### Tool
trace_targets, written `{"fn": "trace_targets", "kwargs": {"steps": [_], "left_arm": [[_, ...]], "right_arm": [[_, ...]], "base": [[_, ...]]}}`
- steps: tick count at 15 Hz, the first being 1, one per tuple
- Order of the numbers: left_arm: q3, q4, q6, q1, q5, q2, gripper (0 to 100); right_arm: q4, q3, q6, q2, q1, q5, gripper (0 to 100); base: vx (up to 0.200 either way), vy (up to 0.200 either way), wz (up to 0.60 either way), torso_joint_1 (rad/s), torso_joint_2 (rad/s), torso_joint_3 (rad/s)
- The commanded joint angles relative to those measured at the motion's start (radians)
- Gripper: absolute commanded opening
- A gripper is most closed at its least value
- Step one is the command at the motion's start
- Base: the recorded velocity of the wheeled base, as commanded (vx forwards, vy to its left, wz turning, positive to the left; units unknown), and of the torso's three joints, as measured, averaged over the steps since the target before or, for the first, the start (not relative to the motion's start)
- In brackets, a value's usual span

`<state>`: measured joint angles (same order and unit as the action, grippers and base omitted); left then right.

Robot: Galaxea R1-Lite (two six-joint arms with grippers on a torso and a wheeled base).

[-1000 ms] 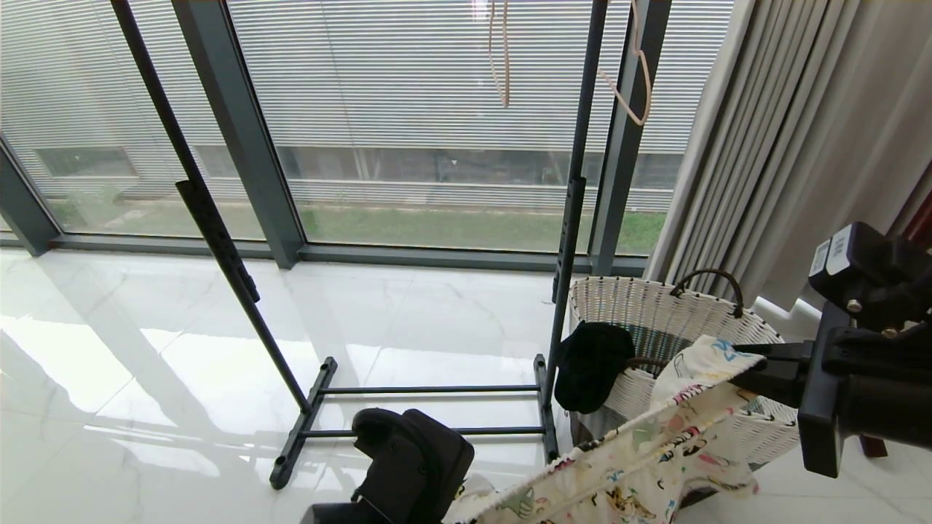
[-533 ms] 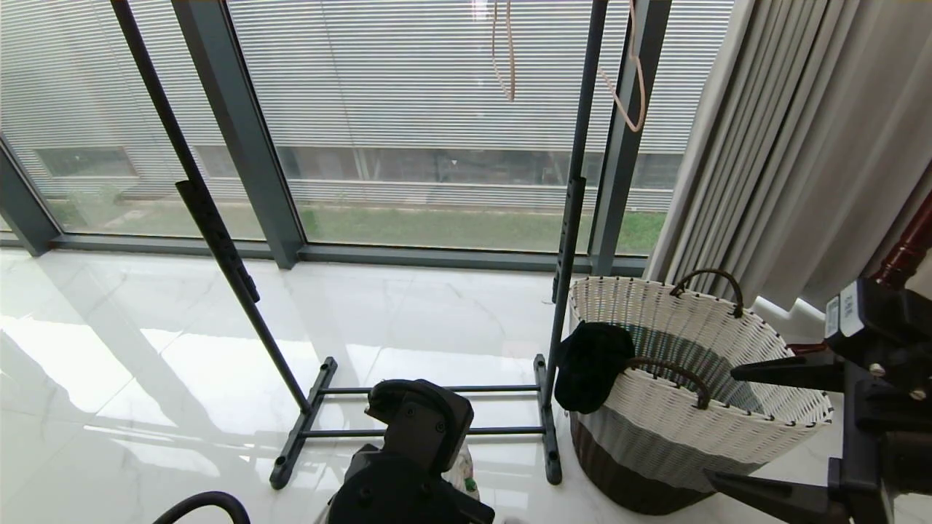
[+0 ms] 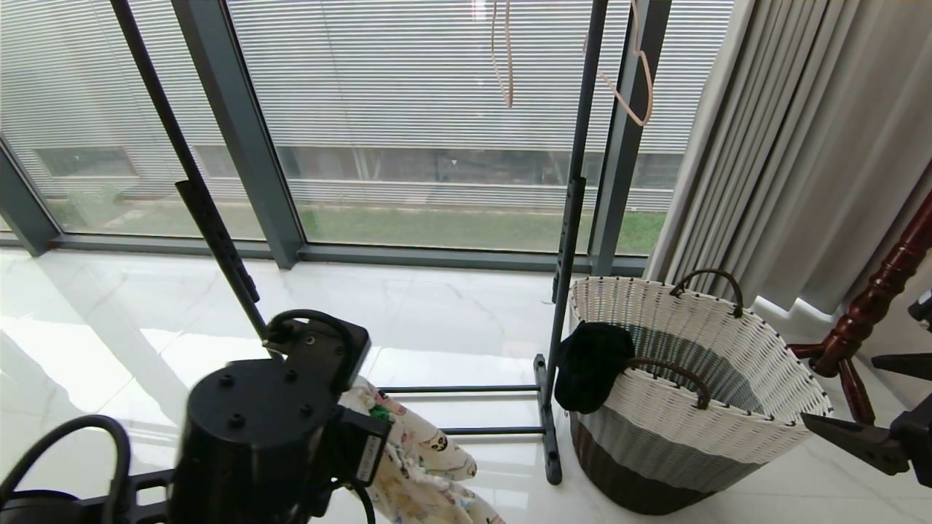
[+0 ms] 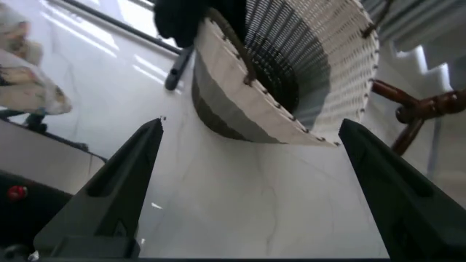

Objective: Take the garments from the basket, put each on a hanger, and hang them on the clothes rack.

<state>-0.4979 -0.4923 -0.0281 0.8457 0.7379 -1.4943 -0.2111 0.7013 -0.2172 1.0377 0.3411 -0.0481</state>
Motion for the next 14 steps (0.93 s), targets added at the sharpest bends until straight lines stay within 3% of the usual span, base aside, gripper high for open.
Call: {"fn": "trace_targets", "kwargs": {"steps": [1,6,10,14], "left_arm": [[0.041,0.0,-0.047,-0.077,0.014,0.121,0],[0.101,0.0,-0.056,-0.111,0.014,0.183,0],[0.096,0.0,-0.056,-0.109,0.006,0.172,0],[0.09,0.0,-0.059,-0.108,0.008,0.17,0]], "right_arm": [[0.002,-0.026,-0.004,-0.033,-0.096,-0.013,100],[0.018,-0.026,-0.004,-0.038,-0.159,-0.036,100],[0.033,-0.026,0.001,-0.038,-0.232,-0.039,100],[0.061,-0.025,0.001,-0.031,-0.234,-0.035,100]], "base": [[0.0,0.2,0.0,0.002,0.0,0.002],[0.0,0.2,0.0,-0.001,0.0,0.003],[0.2,0.0,0.0,0.001,0.0,0.004],[0.2,0.0,0.0,0.002,0.0,0.002]]}}
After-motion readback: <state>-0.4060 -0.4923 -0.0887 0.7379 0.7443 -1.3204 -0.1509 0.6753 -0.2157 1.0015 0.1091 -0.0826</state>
